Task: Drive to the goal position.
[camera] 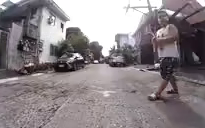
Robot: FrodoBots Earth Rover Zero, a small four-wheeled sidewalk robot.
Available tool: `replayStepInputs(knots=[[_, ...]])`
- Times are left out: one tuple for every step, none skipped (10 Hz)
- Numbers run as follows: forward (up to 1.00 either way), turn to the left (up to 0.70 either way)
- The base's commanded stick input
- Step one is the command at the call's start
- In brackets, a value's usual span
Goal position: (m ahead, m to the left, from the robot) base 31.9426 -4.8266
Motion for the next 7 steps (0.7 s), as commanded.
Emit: replayStepInputs(knots=[[0.7, 0.0], [0.35, 0.0], [-0.31, 0.0], [-0.7, 0.0], [-0.7, 0.0], [-0.7, 0.0], [-0.42, 0.0]])
